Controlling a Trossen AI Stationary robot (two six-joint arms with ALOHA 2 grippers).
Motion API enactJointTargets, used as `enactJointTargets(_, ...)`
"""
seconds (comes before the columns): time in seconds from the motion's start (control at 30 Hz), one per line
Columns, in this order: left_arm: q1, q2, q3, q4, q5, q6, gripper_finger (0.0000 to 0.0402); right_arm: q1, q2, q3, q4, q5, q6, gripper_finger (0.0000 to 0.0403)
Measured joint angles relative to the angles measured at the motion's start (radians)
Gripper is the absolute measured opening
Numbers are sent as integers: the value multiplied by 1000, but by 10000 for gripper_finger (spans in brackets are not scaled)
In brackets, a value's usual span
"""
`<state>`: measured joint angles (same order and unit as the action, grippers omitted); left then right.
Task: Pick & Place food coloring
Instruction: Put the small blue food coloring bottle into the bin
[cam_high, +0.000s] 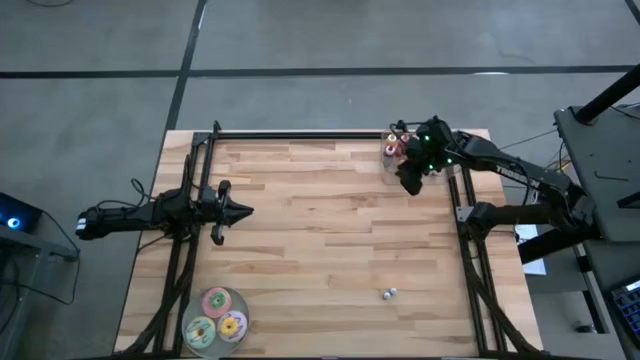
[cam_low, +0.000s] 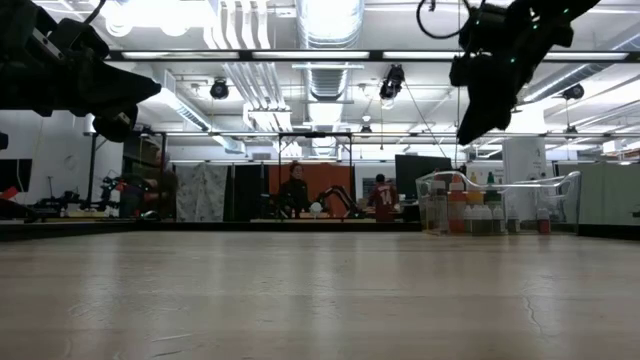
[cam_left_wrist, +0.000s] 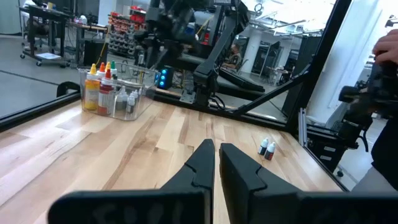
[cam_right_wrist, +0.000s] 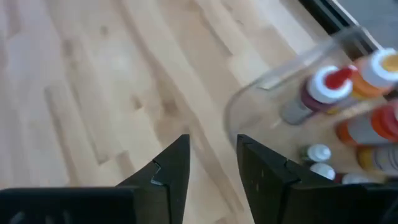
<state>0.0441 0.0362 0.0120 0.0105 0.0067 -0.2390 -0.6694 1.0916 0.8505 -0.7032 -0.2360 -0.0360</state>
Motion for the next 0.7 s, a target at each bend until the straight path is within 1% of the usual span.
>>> enactJointTargets(0.17,0,0,0,0,0,0,0,73,-57,0,-27,-2,-72,136)
enactJointTargets(0.3,0,0,0,0,0,0,0,140,-87,0,-48,-10,-95,149)
enactJointTargets(0.5,0,0,0,0,0,0,0,263,-115,0,-64,-11,-67,167)
enactJointTargets(0.7,0,0,0,0,0,0,0,423,-142,0,-74,-10,-19,179)
